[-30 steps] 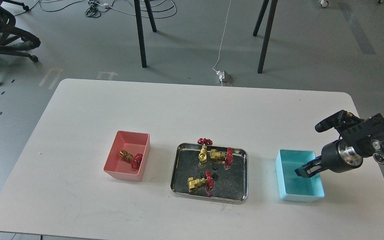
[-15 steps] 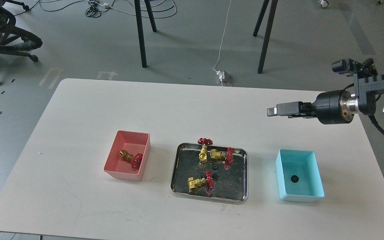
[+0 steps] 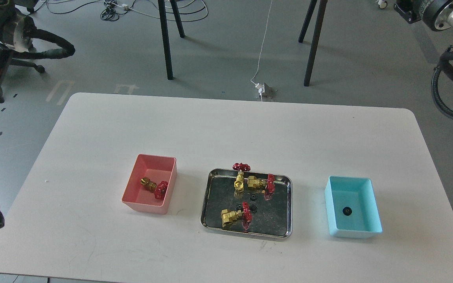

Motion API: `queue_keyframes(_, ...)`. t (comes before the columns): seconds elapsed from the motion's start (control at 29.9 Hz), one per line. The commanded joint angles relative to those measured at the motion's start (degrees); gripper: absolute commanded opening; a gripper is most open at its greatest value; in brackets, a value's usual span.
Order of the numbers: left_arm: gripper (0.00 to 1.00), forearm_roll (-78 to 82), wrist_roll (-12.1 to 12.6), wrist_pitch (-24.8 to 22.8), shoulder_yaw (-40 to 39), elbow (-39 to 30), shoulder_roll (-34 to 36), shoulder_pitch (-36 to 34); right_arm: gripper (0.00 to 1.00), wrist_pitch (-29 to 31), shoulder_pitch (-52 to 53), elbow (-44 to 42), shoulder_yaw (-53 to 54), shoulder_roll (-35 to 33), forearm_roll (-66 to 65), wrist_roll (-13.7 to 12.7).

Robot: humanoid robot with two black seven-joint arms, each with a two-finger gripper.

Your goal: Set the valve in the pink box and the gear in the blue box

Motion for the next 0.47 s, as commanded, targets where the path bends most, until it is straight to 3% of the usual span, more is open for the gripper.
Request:
queue_keyframes(0.0,0.97,0.1,0.1,0.0,0.2,0.0,-0.6,-0.1,0.94,-7.3,-1.4,-8.5,-0.4,6.0,0.2,-4.3)
queue_keyframes(0.2,0.97,1.8,0.0,0.0,2.7,0.1,-0.7,-0.4,0.95,-7.1,-3.7,-23.9,-2.3,14.6,-0.8,-7.7)
queue_keyframes(0.43,0.97,1.9,0.4,0.0,3.5,0.1,-0.7,-0.4,0.99,-6.9,-2.2,-24.7,-4.3,19.2,-2.1,-7.0)
